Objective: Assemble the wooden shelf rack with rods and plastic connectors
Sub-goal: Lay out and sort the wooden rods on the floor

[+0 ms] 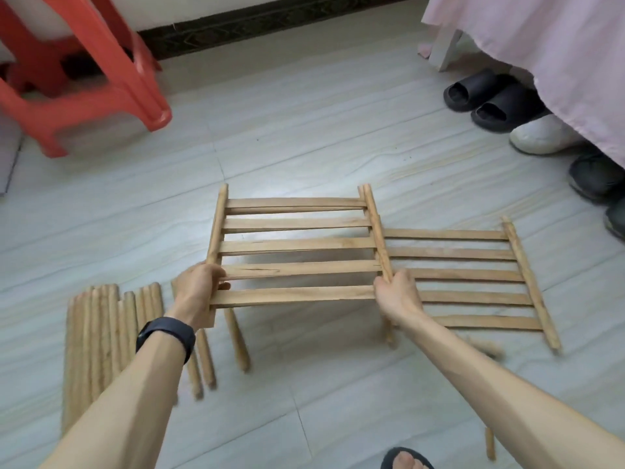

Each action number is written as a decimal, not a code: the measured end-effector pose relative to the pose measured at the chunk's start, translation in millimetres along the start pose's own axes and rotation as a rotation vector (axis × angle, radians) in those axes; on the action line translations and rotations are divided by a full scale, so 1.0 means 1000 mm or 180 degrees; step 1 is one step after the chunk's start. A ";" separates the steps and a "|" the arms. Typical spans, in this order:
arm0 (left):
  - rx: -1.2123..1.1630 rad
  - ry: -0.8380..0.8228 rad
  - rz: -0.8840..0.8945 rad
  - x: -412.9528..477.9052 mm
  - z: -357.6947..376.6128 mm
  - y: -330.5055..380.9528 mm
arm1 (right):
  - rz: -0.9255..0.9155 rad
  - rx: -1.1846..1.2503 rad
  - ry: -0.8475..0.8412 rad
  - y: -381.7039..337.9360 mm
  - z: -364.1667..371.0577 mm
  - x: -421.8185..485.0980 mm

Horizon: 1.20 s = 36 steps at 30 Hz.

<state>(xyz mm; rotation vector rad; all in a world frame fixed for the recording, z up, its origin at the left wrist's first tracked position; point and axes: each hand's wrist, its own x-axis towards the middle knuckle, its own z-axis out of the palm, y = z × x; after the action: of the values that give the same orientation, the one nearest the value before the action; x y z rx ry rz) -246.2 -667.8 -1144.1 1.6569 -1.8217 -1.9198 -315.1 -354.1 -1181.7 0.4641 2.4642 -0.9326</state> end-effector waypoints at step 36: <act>0.0066 -0.0701 0.0385 -0.087 0.171 -0.067 | 0.0689 0.3417 -0.0271 0.045 -0.028 -0.016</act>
<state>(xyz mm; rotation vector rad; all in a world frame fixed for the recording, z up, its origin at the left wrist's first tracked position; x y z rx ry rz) -280.9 -471.2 -1178.8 1.3513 -1.9712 -2.1096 -289.6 -305.1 -1178.7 0.9604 1.5935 -2.0592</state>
